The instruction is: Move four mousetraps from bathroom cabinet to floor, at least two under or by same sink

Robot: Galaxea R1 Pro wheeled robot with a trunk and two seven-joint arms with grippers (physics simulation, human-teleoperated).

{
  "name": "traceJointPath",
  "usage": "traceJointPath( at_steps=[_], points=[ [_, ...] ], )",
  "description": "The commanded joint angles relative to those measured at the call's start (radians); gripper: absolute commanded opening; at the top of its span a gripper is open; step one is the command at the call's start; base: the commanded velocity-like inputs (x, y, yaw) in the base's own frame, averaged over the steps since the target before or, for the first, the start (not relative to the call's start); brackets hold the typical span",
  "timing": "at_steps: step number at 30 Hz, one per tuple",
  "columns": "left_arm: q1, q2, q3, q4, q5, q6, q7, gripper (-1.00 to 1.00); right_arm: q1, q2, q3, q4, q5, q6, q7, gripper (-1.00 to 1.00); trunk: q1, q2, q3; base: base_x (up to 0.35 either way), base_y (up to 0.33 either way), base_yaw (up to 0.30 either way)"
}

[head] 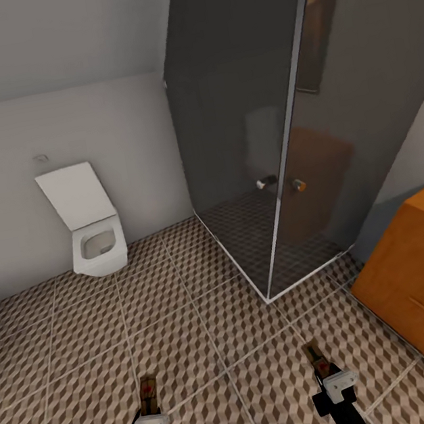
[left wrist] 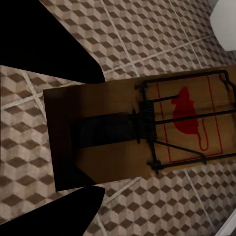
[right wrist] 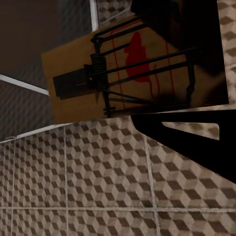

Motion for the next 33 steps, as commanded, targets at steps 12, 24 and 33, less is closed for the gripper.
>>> traceJointPath(
  at_steps=[12,24,33],
  points=[
    [-0.001,-0.001,-0.008,0.002,-0.003,-0.002,0.009,-1.0,-0.001,0.0,-0.002,0.001,0.01,-0.002,-0.005,-1.0,0.0,-0.002,-0.002,0.0,0.0,0.22],
    [-0.001,-0.001,-0.009,0.002,-0.003,-0.002,0.009,-1.0,-0.001,0.0,-0.002,0.001,0.01,-0.002,-0.005,-1.0,0.0,-0.002,-0.002,0.0,0.0,0.22],
    [-0.001,-0.001,-0.009,0.002,-0.003,-0.002,0.009,-1.0,-0.001,0.0,-0.002,0.001,0.01,-0.002,-0.005,-1.0,0.0,-0.002,-0.002,0.0,0.0,0.22]
  ],
)
